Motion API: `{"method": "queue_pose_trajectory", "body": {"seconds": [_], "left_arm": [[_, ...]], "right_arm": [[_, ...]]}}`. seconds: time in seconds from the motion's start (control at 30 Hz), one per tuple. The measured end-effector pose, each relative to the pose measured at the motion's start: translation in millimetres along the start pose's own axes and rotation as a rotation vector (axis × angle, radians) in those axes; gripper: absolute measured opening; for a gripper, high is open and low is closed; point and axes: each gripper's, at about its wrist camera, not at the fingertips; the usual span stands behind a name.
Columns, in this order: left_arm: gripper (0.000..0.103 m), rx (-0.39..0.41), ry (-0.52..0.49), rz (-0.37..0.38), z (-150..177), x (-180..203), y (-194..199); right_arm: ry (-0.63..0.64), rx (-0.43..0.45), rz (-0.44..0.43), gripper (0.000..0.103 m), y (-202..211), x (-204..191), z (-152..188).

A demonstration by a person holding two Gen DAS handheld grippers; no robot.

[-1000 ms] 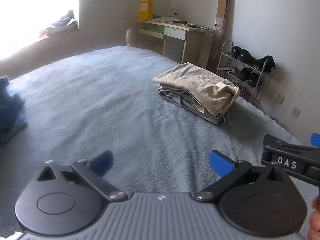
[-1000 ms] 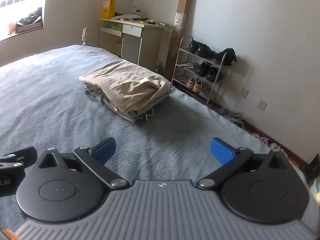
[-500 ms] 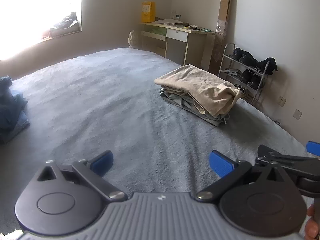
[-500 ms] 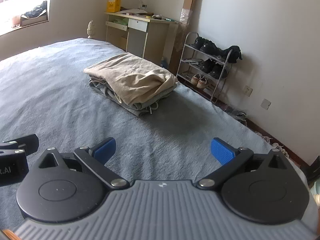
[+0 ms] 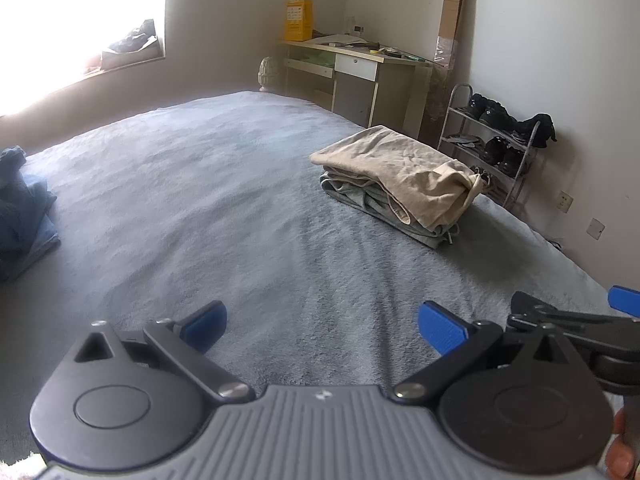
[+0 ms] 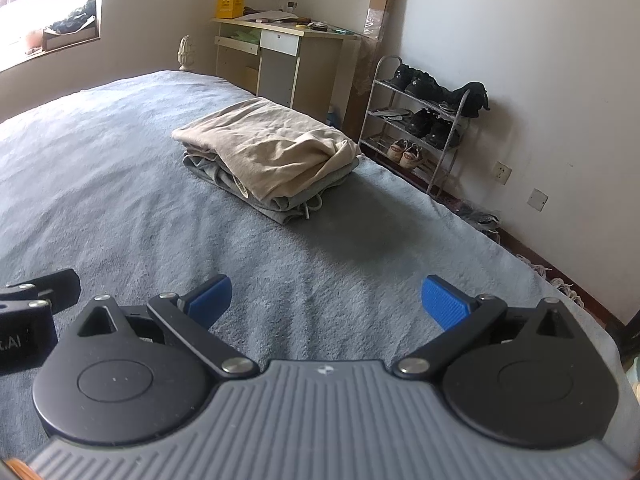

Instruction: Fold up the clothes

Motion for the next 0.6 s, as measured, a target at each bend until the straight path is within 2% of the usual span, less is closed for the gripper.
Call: {"method": "queue_pose_trajectory", "body": {"seconds": [0.6], "left_arm": [[0.103,-0.021,0.012,0.007,1.5,-1.7,-3.8]], "right_arm": [[0.008,-0.014,-0.008,0.102,-1.0,-3.1,1.3]]}}
Point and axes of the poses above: each gripper's, at about its wrist camera, not at the fingertips, and y roughly against the way its jaws point, x to its right, z to its underside, and after that the axes turned 4 degrees about y, right-handed
